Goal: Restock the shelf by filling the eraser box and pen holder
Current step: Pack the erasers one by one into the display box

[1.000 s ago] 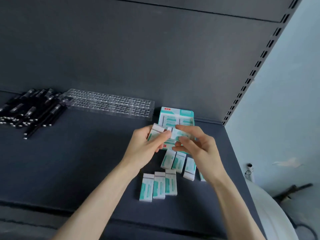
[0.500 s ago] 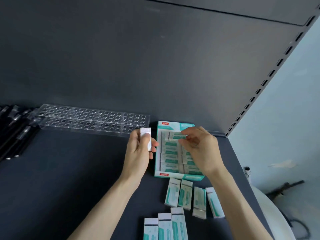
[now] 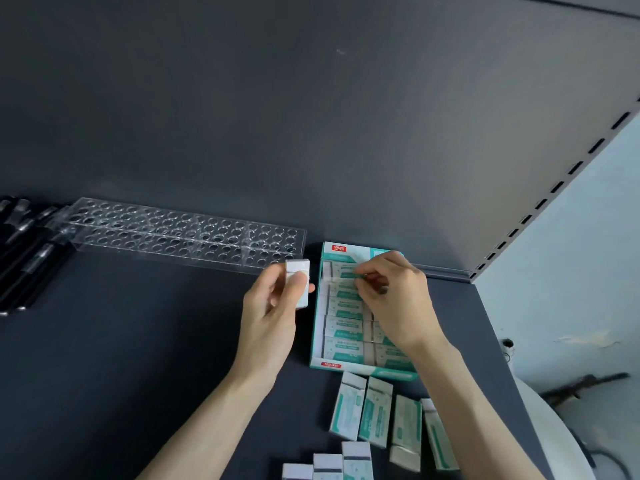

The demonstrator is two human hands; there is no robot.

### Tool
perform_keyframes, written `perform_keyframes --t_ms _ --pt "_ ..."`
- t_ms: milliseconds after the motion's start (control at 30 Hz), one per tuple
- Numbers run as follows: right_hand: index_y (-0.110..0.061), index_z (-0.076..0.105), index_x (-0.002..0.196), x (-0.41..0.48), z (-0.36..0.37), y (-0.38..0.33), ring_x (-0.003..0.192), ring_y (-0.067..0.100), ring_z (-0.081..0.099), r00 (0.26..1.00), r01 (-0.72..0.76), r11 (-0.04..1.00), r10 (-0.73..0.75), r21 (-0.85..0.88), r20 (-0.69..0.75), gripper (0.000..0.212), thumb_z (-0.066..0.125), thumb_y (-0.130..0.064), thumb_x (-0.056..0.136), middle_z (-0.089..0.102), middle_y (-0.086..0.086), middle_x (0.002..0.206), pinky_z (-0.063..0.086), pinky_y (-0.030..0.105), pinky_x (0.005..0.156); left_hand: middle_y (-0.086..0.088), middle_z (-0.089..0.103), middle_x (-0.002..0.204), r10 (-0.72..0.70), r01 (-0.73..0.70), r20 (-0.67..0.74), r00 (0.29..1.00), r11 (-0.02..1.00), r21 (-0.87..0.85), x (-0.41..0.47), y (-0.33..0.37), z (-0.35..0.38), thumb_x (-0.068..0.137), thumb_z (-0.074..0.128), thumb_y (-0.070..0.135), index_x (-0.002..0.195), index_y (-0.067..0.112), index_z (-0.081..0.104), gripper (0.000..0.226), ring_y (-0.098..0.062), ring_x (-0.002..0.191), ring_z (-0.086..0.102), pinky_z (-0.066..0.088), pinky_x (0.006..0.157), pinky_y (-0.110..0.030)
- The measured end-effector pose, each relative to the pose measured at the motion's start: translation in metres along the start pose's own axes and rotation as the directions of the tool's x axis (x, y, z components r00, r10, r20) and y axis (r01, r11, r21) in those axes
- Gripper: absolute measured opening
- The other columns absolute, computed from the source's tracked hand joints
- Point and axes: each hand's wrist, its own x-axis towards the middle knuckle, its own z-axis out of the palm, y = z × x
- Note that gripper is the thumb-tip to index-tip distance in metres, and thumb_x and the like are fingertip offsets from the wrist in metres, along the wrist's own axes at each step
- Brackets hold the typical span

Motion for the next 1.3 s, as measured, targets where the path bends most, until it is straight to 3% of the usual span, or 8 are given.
perform_keyframes --t_ms 167,500,633,767,967,1100,1200,1300 --pt "-0.009 0.071 0.089 0.0 0.001 0.0 0.076 0.017 0.063 1.0 0.025 0.999 -0.025 -0.027 0.006 0.01 0.067 -0.002 0.082 0.058 -0.002 0.096 0.054 0.036 0.076 0.002 0.059 0.071 0.029 -0.028 0.047 0.998 0.999 -0.016 -0.003 0.002 0.0 0.094 0.055 0.011 0.083 0.005 0.061 0.014 -0.003 0.068 0.051 0.041 0.062 -0.009" --pt "-0.013 0.073 0.093 0.0 0.001 0.0 0.096 0.019 0.048 1.0 0.025 0.993 -0.027 -0.114 -0.015 0.011 0.069 -0.011 0.083 0.049 -0.006 0.095 0.035 0.017 0.077 0.009 0.067 0.071 0.066 -0.063 0.058 0.996 0.997 -0.047 -0.006 0.006 0.001 0.089 0.059 0.004 0.088 0.005 0.066 0.007 0.003 0.067 0.057 0.042 0.062 -0.009" --pt "-0.023 0.071 0.1 -0.006 -0.012 -0.011 0.094 0.009 0.05 0.997 -0.07 0.991 0.073 0.113 -0.017 0.015 0.066 -0.02 0.086 0.054 -0.014 0.099 0.034 0.009 0.078 0.009 0.07 0.078 0.053 -0.05 0.027 0.998 0.995 -0.083 -0.007 0.007 0.0 0.086 0.063 0.001 0.09 0.015 0.064 0.015 0.0 0.075 0.063 0.047 0.067 -0.012" --pt "-0.021 0.067 0.098 -0.025 -0.028 -0.032 0.074 0.009 0.062 0.975 -0.197 0.829 0.108 0.523 0.195 0.025 0.075 -0.011 0.077 0.068 -0.007 0.094 0.049 0.021 0.073 0.006 0.072 0.083 0.081 -0.074 0.058 0.995 0.991 -0.116 -0.01 0.009 0.002 0.082 0.068 0.001 0.095 0.012 0.059 0.019 -0.005 0.078 0.067 0.051 0.069 -0.018" --pt "-0.016 0.065 0.091 -0.041 -0.025 -0.031 0.074 0.016 0.063 0.994 -0.104 0.826 0.061 0.554 0.095 0.028 0.077 0.0 0.071 0.066 -0.001 0.095 0.053 0.029 0.076 -0.002 0.075 0.088 0.101 -0.088 0.118 0.988 0.99 -0.106 -0.016 0.008 0.006 0.08 0.068 0.009 0.091 0.002 0.057 0.017 -0.014 0.082 0.071 0.051 0.07 -0.016" --pt "-0.016 0.07 0.09 -0.045 -0.027 -0.026 0.078 0.013 0.064 0.998 -0.062 0.832 0.038 0.551 0.054 0.026 0.075 0.003 0.073 0.061 -0.009 0.099 0.052 0.022 0.078 0.002 0.074 0.09 0.117 -0.119 0.14 0.983 0.993 0.007 -0.016 0.007 0.003 0.08 0.065 0.021 0.09 0.004 0.06 0.02 -0.016 0.085 0.07 0.054 0.072 -0.026" --pt "-0.017 0.069 0.091 -0.049 -0.029 -0.024 0.08 0.013 0.065 0.996 -0.093 0.82 0.072 0.564 0.059 0.027 0.075 0.003 0.073 0.066 -0.008 0.097 0.052 0.02 0.074 0.008 0.074 0.092 0.156 -0.172 0.155 0.976 0.981 0.094 -0.018 0.007 0.003 0.081 0.067 0.023 0.091 0.01 0.061 0.018 -0.014 0.083 0.068 0.048 0.071 -0.041" --pt "-0.012 0.066 0.094 -0.049 -0.031 -0.023 0.077 0.01 0.068 0.983 -0.18 0.779 0.161 0.601 0.086 0.026 0.073 0.004 0.075 0.073 -0.006 0.089 0.051 0.018 0.068 0.005 0.074 0.094 0.164 -0.182 0.206 0.965 0.981 0.07 -0.02 0.008 0.002 0.081 0.07 0.021 0.103 0.017 0.062 0.024 -0.018 0.085 0.068 0.05 0.075 -0.036"
